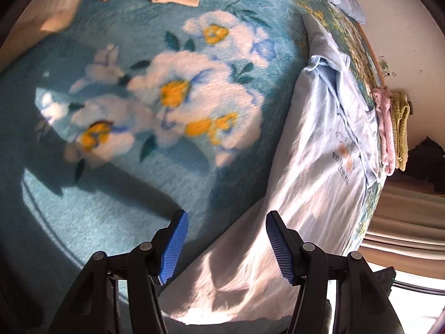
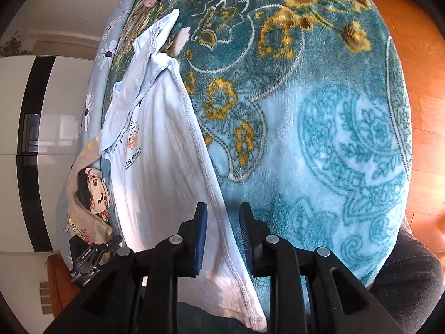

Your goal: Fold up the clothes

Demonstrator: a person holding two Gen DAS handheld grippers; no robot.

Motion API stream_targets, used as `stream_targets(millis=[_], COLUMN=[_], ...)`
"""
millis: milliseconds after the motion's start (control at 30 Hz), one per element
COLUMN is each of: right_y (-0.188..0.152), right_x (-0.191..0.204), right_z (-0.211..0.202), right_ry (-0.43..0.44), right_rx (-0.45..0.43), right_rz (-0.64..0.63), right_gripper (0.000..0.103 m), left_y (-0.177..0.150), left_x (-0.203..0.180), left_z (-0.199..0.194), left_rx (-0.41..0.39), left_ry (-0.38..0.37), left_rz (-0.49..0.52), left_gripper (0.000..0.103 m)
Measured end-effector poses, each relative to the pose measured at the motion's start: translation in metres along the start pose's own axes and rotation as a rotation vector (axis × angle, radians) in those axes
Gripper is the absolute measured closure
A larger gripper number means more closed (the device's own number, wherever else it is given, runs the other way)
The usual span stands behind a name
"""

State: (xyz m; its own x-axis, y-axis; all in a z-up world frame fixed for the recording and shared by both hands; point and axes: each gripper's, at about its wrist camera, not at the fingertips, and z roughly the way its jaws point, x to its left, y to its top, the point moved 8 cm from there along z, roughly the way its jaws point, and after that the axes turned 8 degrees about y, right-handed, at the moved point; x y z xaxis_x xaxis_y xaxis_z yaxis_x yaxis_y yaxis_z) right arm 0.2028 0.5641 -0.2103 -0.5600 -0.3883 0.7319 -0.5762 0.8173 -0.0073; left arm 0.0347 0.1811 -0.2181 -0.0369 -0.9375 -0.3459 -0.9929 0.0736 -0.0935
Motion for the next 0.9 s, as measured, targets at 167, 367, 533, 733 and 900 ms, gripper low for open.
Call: stream_targets(millis=[167,367,533,733,900], right_y=[-0.014,-0.027,-0.032,-0.035,-0.036], right_x=[0.002,-0.002,-0.003,-0.005,-0.007], right_z=[0.006,0.01,0.008,0.007,0.004], right_ry=[-0.015,-0.039,-0.051,-0.045,-0.033], right_rx=[0.022,0.045,0.048,0.056,0.055], right_rz=[-0.012,-0.018,-0.033,-0.03,-0.019], right_gripper=[0.078,0.078,0.078,0.077,0.077], left_y=[-0.025,-0.029,-0.031,-0.04,-0.065], left_x=[0.012,0.008,0.001,-0.015,0.007], left_z=[-0.002,-0.001,-0.005,-0.041,-0.029], left_rx=[-0.008,-0.033,-0.059,-0.16,-0.107], left_ry=[0.015,0.115,0.164,0.212,0.295], left_rz=[0.0,0.009,-0.011,0.041,0.034], left_gripper=[0.047,0.084,0.1,0.101,0.103])
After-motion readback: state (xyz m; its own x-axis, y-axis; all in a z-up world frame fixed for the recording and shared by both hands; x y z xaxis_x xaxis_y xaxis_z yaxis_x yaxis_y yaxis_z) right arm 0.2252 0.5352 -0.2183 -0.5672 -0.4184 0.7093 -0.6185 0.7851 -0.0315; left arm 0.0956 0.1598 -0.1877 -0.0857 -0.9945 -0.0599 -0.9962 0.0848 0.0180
